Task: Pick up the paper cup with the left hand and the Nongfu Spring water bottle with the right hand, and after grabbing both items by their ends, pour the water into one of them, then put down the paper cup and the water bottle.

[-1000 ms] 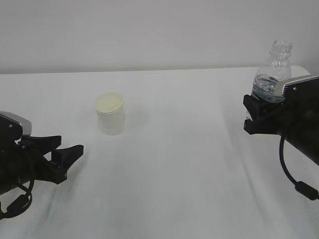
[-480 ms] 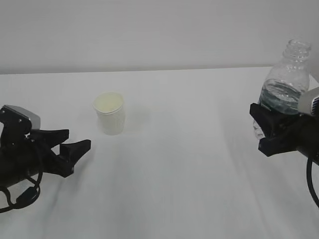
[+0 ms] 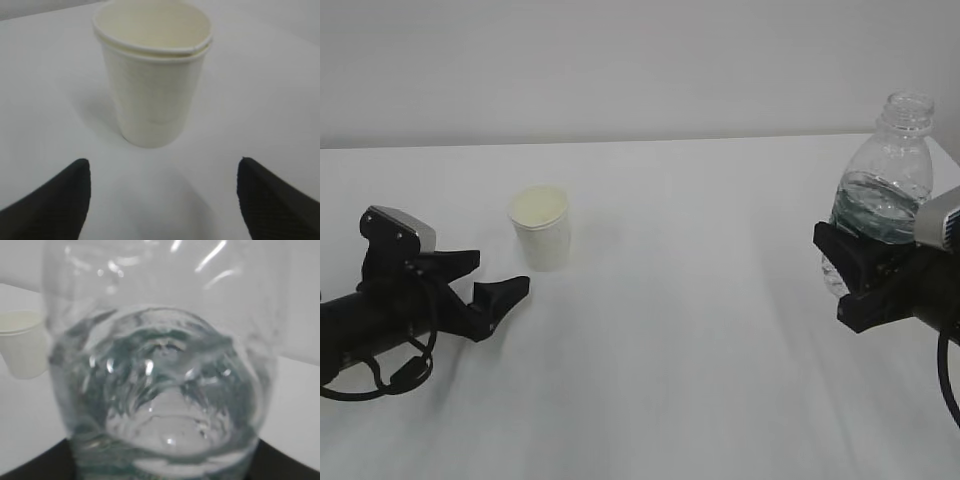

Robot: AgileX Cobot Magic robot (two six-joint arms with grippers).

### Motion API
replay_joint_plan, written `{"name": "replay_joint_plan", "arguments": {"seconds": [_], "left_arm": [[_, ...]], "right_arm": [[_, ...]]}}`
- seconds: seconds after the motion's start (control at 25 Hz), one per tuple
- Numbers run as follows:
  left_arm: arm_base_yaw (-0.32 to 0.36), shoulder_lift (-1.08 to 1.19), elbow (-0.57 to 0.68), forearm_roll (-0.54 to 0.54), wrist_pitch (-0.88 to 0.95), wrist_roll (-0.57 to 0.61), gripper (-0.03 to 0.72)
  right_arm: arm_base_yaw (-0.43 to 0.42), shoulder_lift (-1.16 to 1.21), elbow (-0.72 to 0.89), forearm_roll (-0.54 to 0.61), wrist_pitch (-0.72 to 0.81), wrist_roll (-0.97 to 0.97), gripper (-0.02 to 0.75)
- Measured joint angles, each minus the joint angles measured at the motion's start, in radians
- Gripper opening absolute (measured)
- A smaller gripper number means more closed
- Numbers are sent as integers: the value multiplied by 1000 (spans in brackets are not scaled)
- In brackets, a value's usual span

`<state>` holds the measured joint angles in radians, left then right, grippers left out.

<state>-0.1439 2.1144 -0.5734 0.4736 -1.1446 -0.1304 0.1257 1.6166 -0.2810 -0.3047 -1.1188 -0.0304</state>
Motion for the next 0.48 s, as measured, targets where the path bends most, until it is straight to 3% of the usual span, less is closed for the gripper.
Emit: {"name": "replay_joint_plan", "arguments": {"seconds": [0.48], "left_arm": [[0,75,-139,47,0,0,679]], "right_arm": [[0,0,0,-5,0,6,361]]}}
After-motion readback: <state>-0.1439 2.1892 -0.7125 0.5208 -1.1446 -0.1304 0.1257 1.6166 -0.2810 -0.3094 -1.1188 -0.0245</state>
